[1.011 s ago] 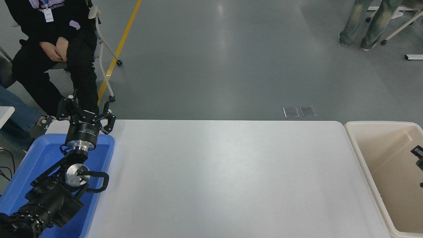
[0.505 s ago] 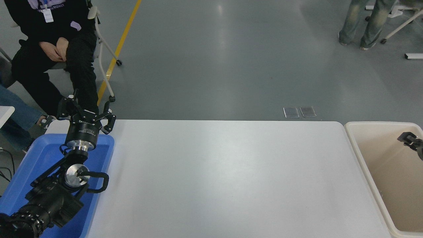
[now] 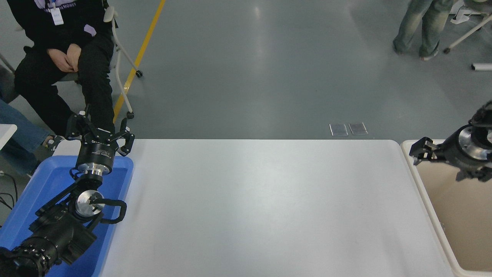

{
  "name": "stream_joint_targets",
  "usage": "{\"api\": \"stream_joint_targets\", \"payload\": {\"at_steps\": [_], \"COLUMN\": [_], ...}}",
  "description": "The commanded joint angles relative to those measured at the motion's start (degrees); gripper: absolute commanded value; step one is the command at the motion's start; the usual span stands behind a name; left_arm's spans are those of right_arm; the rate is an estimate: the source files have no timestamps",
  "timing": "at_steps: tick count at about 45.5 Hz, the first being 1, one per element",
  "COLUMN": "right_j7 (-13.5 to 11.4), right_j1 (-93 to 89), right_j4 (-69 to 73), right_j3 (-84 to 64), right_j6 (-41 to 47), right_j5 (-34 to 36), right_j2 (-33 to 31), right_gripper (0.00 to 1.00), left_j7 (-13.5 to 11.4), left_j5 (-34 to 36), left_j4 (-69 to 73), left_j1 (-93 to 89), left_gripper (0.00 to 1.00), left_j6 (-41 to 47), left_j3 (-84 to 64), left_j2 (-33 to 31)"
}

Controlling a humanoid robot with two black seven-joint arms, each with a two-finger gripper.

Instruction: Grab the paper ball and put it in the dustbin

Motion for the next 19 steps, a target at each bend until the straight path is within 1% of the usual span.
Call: {"api": "stream_joint_targets", "payload": {"at_steps": [1, 11, 19], "right_j7": [0.0, 0.0, 0.0], "right_j1": [10.5, 12.4, 12.0], "right_j4": [2.5, 2.5, 2.1], "right_j3": [1.9, 2.3, 4.8], "right_j6": [10.8, 10.8, 10.8], "right_j5": [2.4, 3.2, 3.4], "right_j2": [5.8, 13.1, 13.8], "right_gripper": [1.00, 1.00, 1.00], "left_j7": [0.0, 0.0, 0.0], "left_j5": [0.0, 0.0, 0.0], "left_j4": [0.0, 0.0, 0.0], "left_j1": [0.0, 0.0, 0.0], "left_gripper": [0.99, 0.99, 0.99], "left_j6": [0.0, 0.1, 0.1], "left_j3": [0.0, 0.1, 0.1], "left_j2": [-0.1, 0.0, 0.0]}}
